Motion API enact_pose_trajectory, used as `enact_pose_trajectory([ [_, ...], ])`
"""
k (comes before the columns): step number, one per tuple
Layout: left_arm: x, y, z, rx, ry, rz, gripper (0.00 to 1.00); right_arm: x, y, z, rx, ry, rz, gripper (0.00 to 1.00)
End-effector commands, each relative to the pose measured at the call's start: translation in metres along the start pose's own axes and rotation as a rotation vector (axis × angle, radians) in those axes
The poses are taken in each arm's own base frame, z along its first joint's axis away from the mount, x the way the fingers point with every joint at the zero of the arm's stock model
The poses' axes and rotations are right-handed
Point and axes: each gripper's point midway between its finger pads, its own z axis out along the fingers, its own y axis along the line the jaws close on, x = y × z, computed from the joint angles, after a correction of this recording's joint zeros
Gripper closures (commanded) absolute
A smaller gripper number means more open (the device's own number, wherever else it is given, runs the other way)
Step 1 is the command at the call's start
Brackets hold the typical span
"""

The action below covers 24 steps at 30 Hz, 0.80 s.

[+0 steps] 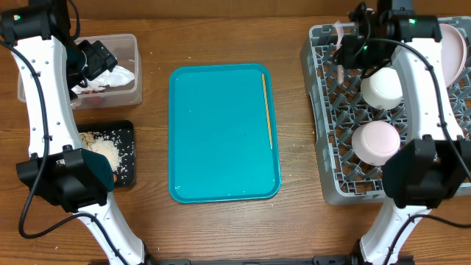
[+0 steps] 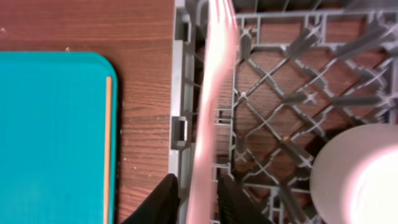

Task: Sort waste into correct bins and load items into the dishwasher rack
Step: 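Carry the fork right and drop it into the dish rack, then move the right gripper back to the wooden chopstick and grasp it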

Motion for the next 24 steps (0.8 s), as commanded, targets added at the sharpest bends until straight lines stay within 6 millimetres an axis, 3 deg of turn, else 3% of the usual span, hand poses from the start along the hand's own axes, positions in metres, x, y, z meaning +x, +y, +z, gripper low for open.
enact_pose_trajectory([
  [1,0.003,0.000,0.001,-0.013,0.006,0.005,0.00,0.005,0.000,0.019,-0.012,0.035,-0.014,0.54],
  [2,0.003,0.000,0.001,-0.013,0.006,0.005,0.00,0.006,0.001,0.019,-0.013,0.037,-0.015,0.46],
  [3,0.003,0.000,0.001,-0.012,0.005,0.004,0.00,0.006,0.003,0.019,-0.014,0.040,0.006,0.31],
  [5,0.003,0.000,0.001,-0.012,0.006,0.005,0.00,0.006,0.006,0.014,-0.017,0.041,0.053,0.26],
  [8,0.003,0.000,0.001,-0.012,0.004,0.005,0.00,-0.001,0.025,-0.012,-0.087,0.020,0.081,0.25],
  [12,0.003,0.000,0.001,-0.012,0.004,0.005,0.00,-0.014,0.064,-0.057,-0.173,-0.055,0.042,0.24],
  [14,0.002,0.000,0.001,-0.010,0.001,0.004,0.00,-0.008,0.103,-0.068,-0.206,-0.052,0.005,0.24],
  [17,0.001,-0.001,0.001,-0.008,-0.001,0.004,0.00,0.008,0.140,-0.051,-0.228,0.017,-0.009,0.24],
  [20,0.001,-0.001,0.001,-0.009,0.000,0.005,0.00,0.029,0.157,0.000,-0.086,0.094,0.001,0.24],
  [21,0.002,-0.001,0.001,-0.009,0.000,0.005,0.00,0.033,0.160,0.008,-0.073,0.107,-0.004,0.24],
  [23,0.002,0.000,0.001,-0.010,0.003,0.005,0.00,0.055,0.172,0.054,-0.016,0.171,-0.040,0.23],
  [24,0.002,0.000,0.001,-0.011,0.003,0.005,0.00,0.062,0.172,0.066,0.012,0.186,-0.027,0.24],
])
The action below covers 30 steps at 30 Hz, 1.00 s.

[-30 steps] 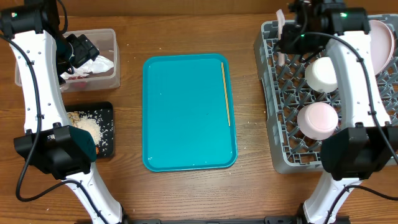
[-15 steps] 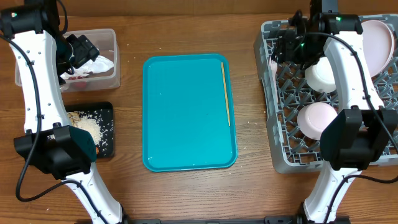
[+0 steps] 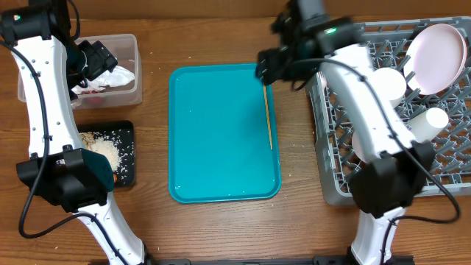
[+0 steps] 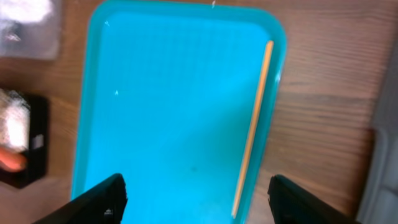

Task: Sort waste into correct bins and load items into the dishwasher rack
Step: 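Move the right gripper back to the wooden chopstick and grasp it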

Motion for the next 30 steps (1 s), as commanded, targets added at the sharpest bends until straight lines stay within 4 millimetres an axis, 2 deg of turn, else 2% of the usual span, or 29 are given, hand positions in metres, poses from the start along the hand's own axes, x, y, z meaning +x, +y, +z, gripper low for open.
enact_pose_trajectory([
  [1,0.002,0.000,0.001,-0.010,0.002,0.005,0.00,0.027,-0.021,0.068,0.168,0.103,0.081,0.24],
  [2,0.002,0.000,0.001,-0.010,0.002,0.005,0.00,0.034,-0.021,0.089,0.180,0.129,0.086,0.25],
  [4,0.002,0.000,0.001,-0.010,0.001,0.005,0.00,0.041,-0.022,0.107,0.189,0.158,0.078,0.26],
  [9,0.002,-0.001,0.001,-0.009,0.001,0.005,0.00,0.051,-0.030,0.139,0.202,0.206,0.081,0.28],
  [22,0.001,-0.001,0.001,-0.008,-0.003,0.004,0.00,0.049,-0.039,0.150,0.241,0.181,0.077,0.30],
  [30,0.001,-0.001,0.001,-0.008,-0.002,0.005,0.00,0.061,-0.044,0.164,0.248,0.189,0.091,0.30],
])
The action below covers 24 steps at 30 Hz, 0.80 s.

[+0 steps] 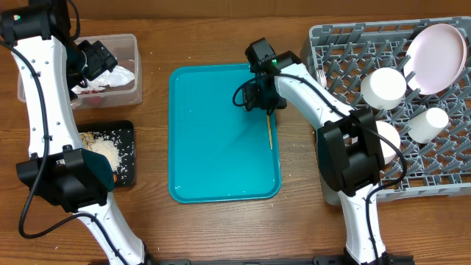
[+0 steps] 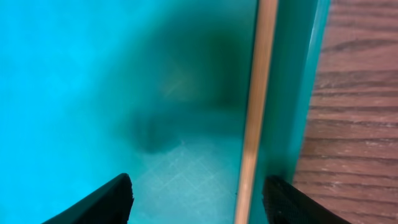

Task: Sort waste into correct bins and load items into the dishwasher rack
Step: 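Move the right gripper back to the wooden chopstick and grasp it, then lift the chopstick and carry it right toward the dish rack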

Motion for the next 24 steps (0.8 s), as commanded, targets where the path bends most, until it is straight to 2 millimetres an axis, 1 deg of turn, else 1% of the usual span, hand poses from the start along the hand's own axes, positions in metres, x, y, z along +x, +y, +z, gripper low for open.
enact_pose_trajectory([
  [1,0.001,-0.001,0.001,-0.008,-0.002,0.005,0.00,0.010,-0.003,0.015,0.022,0.027,0.007,0.30],
  [5,0.001,-0.001,0.001,-0.008,-0.002,0.005,0.00,0.015,0.001,0.020,0.018,0.033,0.024,0.30],
  [8,0.001,-0.001,0.001,-0.008,-0.002,0.005,0.00,0.023,0.010,0.024,0.009,0.048,0.004,0.30],
  [9,0.001,-0.001,0.001,-0.008,-0.002,0.005,0.00,0.026,0.016,0.025,0.008,0.051,-0.011,0.31],
  [11,0.001,-0.001,0.001,-0.008,-0.002,0.005,0.00,0.029,0.023,0.025,0.012,0.047,-0.029,0.31],
  [12,0.001,-0.001,0.001,-0.008,-0.002,0.005,0.00,0.029,0.026,0.025,0.012,0.045,-0.035,0.35],
  [14,0.002,0.000,0.001,-0.010,0.002,0.005,0.00,0.029,0.026,0.025,0.024,0.038,-0.011,0.49],
  [15,0.002,0.000,0.001,-0.011,0.003,0.005,0.00,0.029,0.024,0.025,0.032,0.036,-0.001,0.52],
  [16,0.003,0.000,0.001,-0.012,0.004,0.005,0.00,0.029,0.023,0.025,0.040,0.035,0.007,0.58],
  [20,0.003,0.000,0.001,-0.012,0.005,0.005,0.00,0.036,0.019,0.031,0.050,0.050,0.022,0.62],
  [22,0.003,0.000,0.001,-0.012,0.005,0.005,0.00,0.041,0.016,0.038,0.059,0.058,0.022,0.66],
  [24,0.003,0.000,0.001,-0.012,0.005,0.005,0.00,0.049,0.010,0.045,0.088,0.064,0.017,0.66],
])
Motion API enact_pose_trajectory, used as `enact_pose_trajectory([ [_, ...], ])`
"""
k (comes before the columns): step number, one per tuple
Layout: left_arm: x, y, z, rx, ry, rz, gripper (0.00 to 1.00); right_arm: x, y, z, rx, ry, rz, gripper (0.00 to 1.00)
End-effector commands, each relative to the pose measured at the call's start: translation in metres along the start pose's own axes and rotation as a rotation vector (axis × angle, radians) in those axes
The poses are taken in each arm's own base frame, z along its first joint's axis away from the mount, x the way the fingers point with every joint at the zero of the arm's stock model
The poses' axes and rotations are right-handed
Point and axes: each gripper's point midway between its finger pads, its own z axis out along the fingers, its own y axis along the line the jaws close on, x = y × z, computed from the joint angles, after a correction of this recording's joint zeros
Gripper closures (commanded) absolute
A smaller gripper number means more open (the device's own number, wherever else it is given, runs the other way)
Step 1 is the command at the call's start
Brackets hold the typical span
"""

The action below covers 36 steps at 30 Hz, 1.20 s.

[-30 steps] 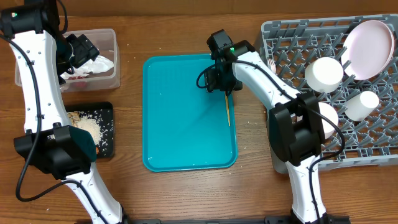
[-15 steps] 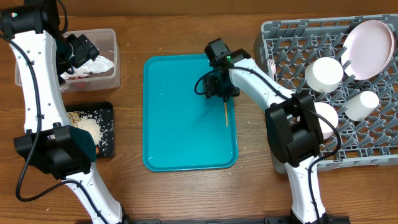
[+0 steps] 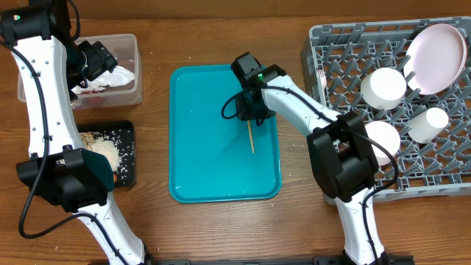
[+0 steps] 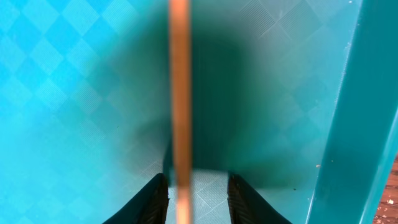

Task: Sort waste into correct bins and load items into the dishwasher rack
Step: 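Lift the chopstick and carry it right toward the dish rack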

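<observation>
A thin wooden chopstick (image 3: 251, 138) lies lengthwise over the right half of the teal tray (image 3: 199, 169). My right gripper (image 3: 248, 116) sits at the chopstick's far end. In the right wrist view the chopstick (image 4: 180, 93) runs blurred between the two black fingers of that gripper (image 4: 196, 202), close against the left one, with the tray floor (image 4: 62, 62) below and a shadow under it. My left gripper (image 3: 97, 57) hangs over the clear bin (image 3: 129, 44) of crumpled white waste; its jaws cannot be made out.
The grey dishwasher rack (image 3: 331, 184) at the right holds a pink plate (image 3: 434, 48), two white cups (image 3: 383, 87) and a pink bowl (image 3: 379, 140). A black container with rice (image 3: 125, 132) sits left of the tray.
The right gripper's fingers, wide apart around the chopstick at the tray's right rim, have narrowed onto it. Gripper and chopstick now sit further left, away from the rim. The left arm has not moved.
My right gripper first held a pink plate upright at the rack's far-left corner. Then it was open over the tray, with the plate standing at the rack's far right. Then it straddled the chopstick by the tray's rim, and now it grips the chopstick.
</observation>
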Motion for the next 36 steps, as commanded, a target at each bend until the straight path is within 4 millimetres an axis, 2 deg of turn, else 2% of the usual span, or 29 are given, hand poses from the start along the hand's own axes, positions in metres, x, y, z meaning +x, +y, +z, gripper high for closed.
enact_pose_trajectory([
  [1,0.002,0.000,0.001,-0.010,0.001,0.005,0.00,0.034,-0.017,0.032,0.081,0.084,0.003,0.66],
  [6,0.002,-0.001,0.001,-0.009,0.001,0.005,0.00,0.047,-0.001,0.036,0.118,0.077,-0.069,0.67],
  [7,0.002,0.000,0.001,-0.010,0.002,0.005,0.00,0.048,0.002,0.035,0.140,0.064,-0.082,0.72],
  [9,0.003,0.000,0.001,-0.013,0.006,0.006,0.00,0.048,0.002,0.034,0.194,0.030,-0.078,0.75],
  [14,0.005,0.001,0.000,-0.017,0.014,0.006,0.00,0.049,0.006,0.033,0.227,0.006,-0.093,0.75],
  [20,0.007,0.002,0.000,-0.021,0.020,0.006,0.00,0.052,0.005,0.032,0.230,0.016,-0.074,0.88],
  [24,0.007,0.002,0.001,-0.022,0.022,0.006,0.00,0.057,0.015,0.034,0.174,0.045,-0.070,0.94],
  [29,0.010,0.004,0.000,-0.028,0.032,0.006,0.00,0.059,0.029,0.033,0.083,0.079,-0.056,0.96],
  [31,0.010,0.004,0.000,-0.029,0.034,0.006,0.00,0.056,0.029,0.026,0.071,0.093,-0.044,0.96],
  [34,0.010,0.004,0.000,-0.028,0.034,0.006,0.00,0.040,0.024,0.003,0.072,0.094,-0.016,0.96],
  [36,0.010,0.004,0.000,-0.029,0.034,0.006,0.00,0.020,0.020,-0.026,0.049,0.072,0.014,0.96],
])
